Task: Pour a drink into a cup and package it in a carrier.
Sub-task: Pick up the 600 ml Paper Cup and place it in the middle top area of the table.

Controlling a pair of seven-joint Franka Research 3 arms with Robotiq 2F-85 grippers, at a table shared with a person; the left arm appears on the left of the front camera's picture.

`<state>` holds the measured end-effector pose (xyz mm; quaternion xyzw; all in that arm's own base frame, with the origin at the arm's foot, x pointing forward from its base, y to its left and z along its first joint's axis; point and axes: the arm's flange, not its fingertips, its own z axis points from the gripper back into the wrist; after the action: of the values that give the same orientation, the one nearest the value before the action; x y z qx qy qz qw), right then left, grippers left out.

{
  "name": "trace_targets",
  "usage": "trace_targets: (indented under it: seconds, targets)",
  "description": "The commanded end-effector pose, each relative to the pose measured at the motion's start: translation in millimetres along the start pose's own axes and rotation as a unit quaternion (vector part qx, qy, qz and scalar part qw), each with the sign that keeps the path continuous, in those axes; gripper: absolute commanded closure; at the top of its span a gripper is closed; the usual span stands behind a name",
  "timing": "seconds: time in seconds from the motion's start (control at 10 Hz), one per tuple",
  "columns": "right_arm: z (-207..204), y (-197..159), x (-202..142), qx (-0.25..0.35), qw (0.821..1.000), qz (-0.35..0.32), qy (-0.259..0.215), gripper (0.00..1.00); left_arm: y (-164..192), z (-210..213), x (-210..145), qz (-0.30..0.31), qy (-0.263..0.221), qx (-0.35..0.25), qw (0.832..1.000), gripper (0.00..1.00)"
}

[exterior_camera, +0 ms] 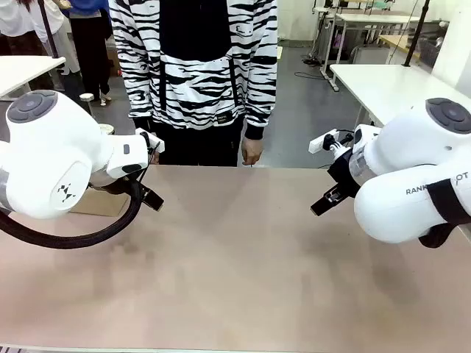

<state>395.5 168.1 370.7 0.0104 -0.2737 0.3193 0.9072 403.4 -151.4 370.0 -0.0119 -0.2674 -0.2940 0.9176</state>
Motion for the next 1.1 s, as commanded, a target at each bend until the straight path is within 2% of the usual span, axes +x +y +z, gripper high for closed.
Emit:
trace_targets:
  seconds: [0.0, 0.9, 1.0]
  targets:
    - [0.0, 0.0, 0.0, 0.000, 1.000, 0.000, 0.000, 0.00, 0.0, 0.1, 0.0, 0.000, 0.000, 0.000, 1.000, 0.00]
    - [0.0, 0.1, 0.0, 0.000, 1.000, 0.000, 0.000, 0.00, 0.0, 0.1, 0.0, 0.000, 0.000, 0.000, 1.000, 0.00]
    - [23.5, -24.0, 26.8, 0.028, 1.000, 0.003, 0.005, 0.00, 0.0, 0.1, 0.0, 0.000, 0.000, 0.000, 1.000, 0.00]
